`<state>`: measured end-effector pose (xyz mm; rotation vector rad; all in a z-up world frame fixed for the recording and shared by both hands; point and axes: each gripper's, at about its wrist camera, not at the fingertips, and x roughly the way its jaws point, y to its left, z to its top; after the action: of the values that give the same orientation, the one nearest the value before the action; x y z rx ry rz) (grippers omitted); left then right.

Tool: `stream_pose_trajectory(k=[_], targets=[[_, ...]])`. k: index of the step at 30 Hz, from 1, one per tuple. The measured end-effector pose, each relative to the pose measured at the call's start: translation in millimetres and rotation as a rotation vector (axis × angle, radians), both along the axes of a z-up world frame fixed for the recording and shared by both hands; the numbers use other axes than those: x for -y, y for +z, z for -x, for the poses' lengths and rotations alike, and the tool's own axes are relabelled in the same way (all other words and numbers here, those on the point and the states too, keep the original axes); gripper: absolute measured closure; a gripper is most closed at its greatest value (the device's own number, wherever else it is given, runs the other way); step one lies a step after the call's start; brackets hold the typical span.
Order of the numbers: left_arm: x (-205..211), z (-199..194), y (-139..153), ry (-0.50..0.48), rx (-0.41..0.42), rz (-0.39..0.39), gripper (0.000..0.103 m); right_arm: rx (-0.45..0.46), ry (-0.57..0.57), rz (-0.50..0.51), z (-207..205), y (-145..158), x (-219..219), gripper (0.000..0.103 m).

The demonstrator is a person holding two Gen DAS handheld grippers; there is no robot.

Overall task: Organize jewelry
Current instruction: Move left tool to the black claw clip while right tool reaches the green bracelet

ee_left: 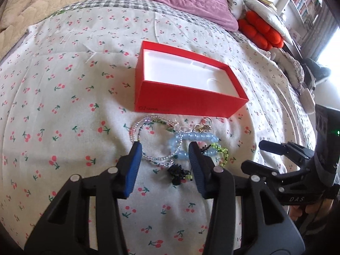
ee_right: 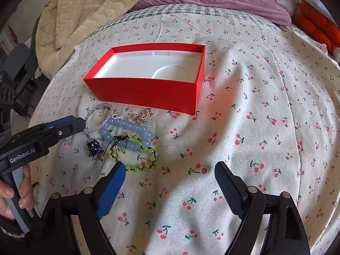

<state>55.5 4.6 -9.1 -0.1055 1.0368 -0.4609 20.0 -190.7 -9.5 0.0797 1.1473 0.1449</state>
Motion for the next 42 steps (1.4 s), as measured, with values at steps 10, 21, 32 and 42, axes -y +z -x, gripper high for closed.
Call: stream_pose_trajectory(k=[10,21,32,42], targets=[[32,0,-20,-0.142,0.018,-0.177,0.066,-0.008,0.038,-0.012,0,-6,-8,0.022],[47,4,-27,-0.248,0.026,-0.249,0.069,0.015,0.069,-0.047,-12,-12,-14,0.039],[40,-3,-30,-0.213,-0.005,-0.212,0.088,0.026,0.183,0.079,-17,-34,-38,0.076],[34,2,-20,-0.172,0.005,-0.182,0.089,0.018,0.191,0.035,-14,-26,-39,0.097]])
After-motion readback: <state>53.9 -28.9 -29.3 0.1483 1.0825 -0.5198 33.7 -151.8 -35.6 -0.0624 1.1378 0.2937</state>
